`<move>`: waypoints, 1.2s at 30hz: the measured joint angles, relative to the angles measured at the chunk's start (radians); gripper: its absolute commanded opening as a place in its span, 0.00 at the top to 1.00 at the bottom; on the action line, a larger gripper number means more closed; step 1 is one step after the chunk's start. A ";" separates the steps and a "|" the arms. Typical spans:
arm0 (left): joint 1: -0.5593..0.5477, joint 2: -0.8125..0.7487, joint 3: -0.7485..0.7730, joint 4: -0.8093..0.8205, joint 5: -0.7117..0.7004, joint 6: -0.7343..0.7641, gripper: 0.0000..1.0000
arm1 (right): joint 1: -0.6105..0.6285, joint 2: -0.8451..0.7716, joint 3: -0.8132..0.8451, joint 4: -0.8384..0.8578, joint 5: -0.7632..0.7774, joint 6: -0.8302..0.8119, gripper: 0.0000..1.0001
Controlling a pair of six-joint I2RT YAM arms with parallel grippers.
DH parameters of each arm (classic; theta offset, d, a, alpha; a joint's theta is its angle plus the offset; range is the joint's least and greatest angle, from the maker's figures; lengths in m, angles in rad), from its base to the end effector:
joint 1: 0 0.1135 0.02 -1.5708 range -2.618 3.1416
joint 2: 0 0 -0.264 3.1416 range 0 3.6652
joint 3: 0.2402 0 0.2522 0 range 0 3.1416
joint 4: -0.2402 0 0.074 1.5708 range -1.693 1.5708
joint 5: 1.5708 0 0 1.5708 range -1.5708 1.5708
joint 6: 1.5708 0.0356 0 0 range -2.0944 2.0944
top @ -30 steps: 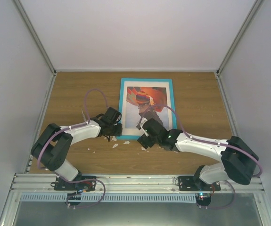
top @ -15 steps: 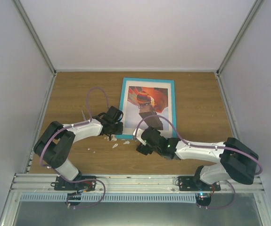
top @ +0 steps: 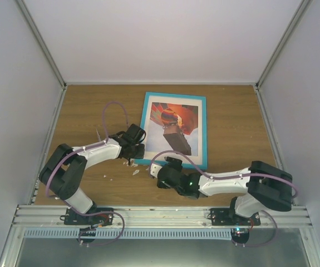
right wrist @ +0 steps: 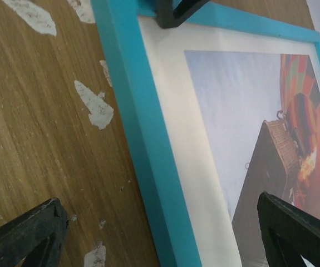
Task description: Take the photo out of the frame
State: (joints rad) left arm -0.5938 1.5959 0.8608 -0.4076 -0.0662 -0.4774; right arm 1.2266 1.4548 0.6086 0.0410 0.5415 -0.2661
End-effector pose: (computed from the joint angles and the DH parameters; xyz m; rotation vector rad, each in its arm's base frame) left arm 0.2450 -0.1626 0.1580 0.1393 2.7279 -0.2253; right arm 0.1081 0.2472 0.1567 -1.3289 1.8034 -0.1339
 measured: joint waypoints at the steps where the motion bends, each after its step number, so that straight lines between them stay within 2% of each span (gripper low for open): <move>1: 0.000 -0.003 0.004 -0.010 -0.003 0.000 1.00 | 0.010 0.013 0.000 0.004 0.017 -0.007 0.07; 11: 0.000 -0.064 0.041 -0.087 -0.034 0.019 1.00 | 0.051 0.150 0.022 0.032 0.205 -0.038 0.11; 21: 0.000 -0.113 0.042 -0.134 -0.035 0.023 1.00 | 0.053 0.263 0.026 0.183 0.378 -0.110 0.17; 32: 0.000 -0.151 0.042 -0.148 -0.025 0.022 1.00 | 0.046 0.377 0.037 0.391 0.497 -0.257 0.29; 36: 0.000 -0.153 0.035 -0.143 -0.018 0.018 1.00 | 0.034 0.387 0.045 0.441 0.532 -0.306 0.42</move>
State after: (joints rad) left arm -0.5938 1.4429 0.8963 -0.5507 -0.0837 -0.4599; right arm 1.2606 1.8420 0.6533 0.4824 1.0737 -0.5720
